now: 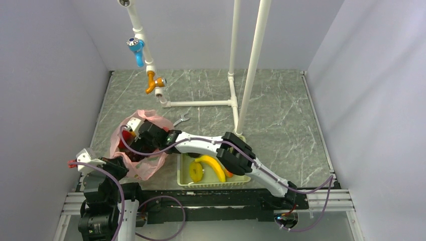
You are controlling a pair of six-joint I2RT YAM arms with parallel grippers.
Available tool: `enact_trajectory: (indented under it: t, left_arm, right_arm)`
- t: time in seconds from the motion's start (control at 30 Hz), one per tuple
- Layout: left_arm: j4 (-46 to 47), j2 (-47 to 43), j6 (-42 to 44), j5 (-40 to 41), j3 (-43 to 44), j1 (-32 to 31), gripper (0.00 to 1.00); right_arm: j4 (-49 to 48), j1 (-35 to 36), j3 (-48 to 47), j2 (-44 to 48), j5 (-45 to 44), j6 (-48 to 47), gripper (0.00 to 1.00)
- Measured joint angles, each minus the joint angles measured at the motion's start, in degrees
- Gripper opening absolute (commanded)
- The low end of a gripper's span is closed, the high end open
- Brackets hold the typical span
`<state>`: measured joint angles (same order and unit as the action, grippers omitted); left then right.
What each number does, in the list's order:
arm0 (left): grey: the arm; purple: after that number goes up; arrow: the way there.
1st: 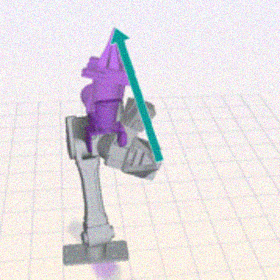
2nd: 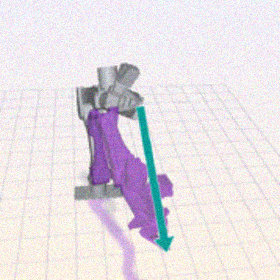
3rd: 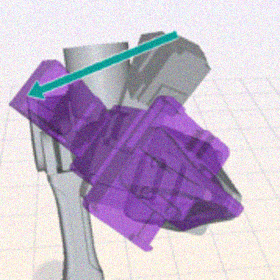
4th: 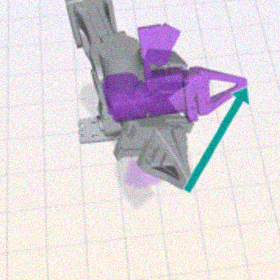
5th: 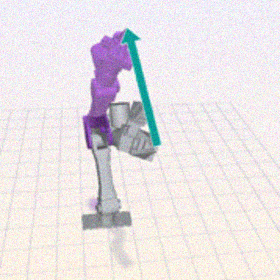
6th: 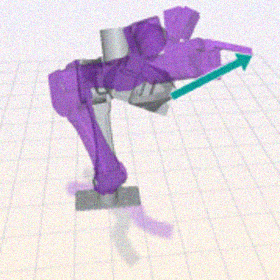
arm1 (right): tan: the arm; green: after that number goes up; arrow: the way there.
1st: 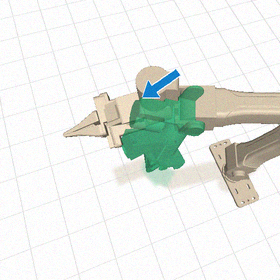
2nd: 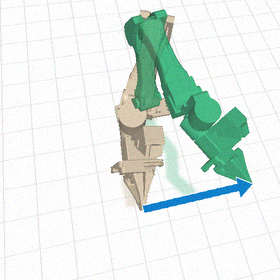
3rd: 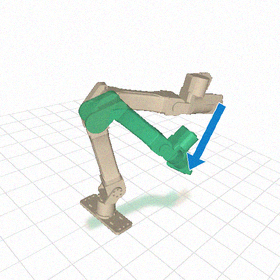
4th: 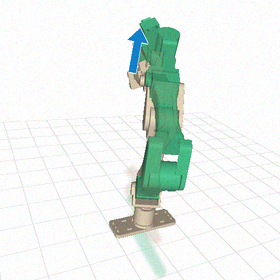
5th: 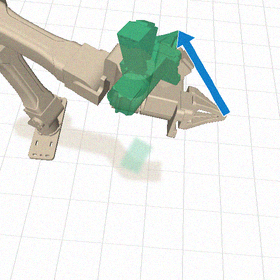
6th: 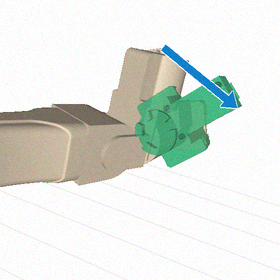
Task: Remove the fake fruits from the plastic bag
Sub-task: Take out the fake fruit from the plastic bag.
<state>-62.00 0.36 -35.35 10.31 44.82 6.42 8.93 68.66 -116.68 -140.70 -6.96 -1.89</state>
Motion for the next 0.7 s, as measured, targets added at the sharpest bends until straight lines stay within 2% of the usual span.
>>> enact_trajectory:
  t: [0.2, 0.43, 0.7]
  left_arm:
    - [0.04, 0.0, 0.2, -0.44, 0.0, 0.28, 0.0]
    - [0.13, 0.0, 0.44, -1.55, 0.0, 1.01, 0.0]
    - [0.5, 0.0, 0.81, -2.12, 0.0, 1.18, 0.0]
  right_arm:
    - [-1.22, 0.0, -2.62, -3.93, 0.26, 0.5, 0.61]
    - [-1.36, 0.42, -3.08, -4.07, 0.96, 0.0, 0.26]
    - [0.63, 0.42, -3.04, -2.43, 1.29, 0.24, 0.05]
